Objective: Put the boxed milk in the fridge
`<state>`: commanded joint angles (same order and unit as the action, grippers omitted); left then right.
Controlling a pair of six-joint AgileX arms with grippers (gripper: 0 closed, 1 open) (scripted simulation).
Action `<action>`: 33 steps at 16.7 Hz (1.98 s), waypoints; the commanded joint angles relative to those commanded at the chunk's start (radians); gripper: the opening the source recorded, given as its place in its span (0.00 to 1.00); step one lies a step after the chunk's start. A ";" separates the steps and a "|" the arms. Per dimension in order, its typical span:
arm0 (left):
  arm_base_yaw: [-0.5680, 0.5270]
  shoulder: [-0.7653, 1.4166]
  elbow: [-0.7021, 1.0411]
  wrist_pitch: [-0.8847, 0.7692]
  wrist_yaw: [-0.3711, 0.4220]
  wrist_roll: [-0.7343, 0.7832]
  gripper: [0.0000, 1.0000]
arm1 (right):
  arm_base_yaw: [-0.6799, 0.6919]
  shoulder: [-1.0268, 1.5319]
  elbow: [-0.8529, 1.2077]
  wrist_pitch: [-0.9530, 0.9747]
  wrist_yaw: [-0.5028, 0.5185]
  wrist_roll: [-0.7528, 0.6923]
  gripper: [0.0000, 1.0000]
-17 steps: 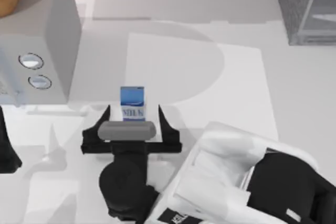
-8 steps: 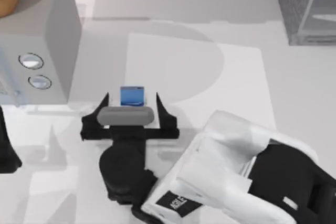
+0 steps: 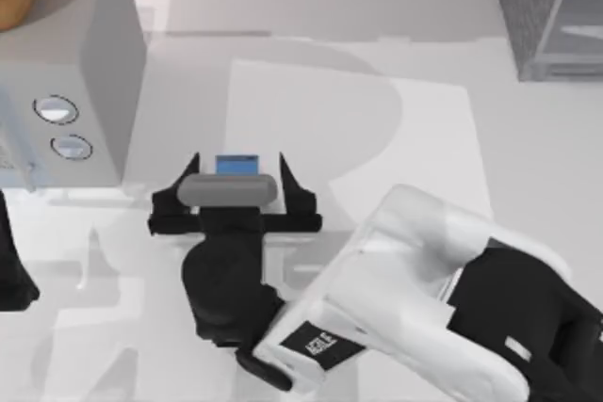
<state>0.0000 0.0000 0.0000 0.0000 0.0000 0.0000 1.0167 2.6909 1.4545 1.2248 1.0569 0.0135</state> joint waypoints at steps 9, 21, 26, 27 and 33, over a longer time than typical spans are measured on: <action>0.000 0.000 0.000 0.000 0.000 0.000 1.00 | 0.000 0.000 0.000 0.000 0.000 0.000 0.17; 0.000 0.000 0.000 0.000 0.000 0.000 1.00 | 0.003 -0.005 -0.002 -0.003 0.000 0.001 0.00; 0.000 0.000 0.000 0.000 0.000 0.000 1.00 | 0.000 -0.167 -0.029 -0.155 -0.003 0.006 0.00; 0.000 0.000 0.000 0.000 0.000 0.000 1.00 | 0.000 -0.219 -0.034 -0.199 -0.003 0.007 0.00; 0.000 0.000 0.000 0.000 0.000 0.000 1.00 | 0.004 -0.420 -0.050 -0.378 -0.003 0.011 0.00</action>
<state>0.0000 0.0000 0.0000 0.0000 0.0000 0.0000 1.0208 2.2708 1.4041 0.8472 1.0543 0.0247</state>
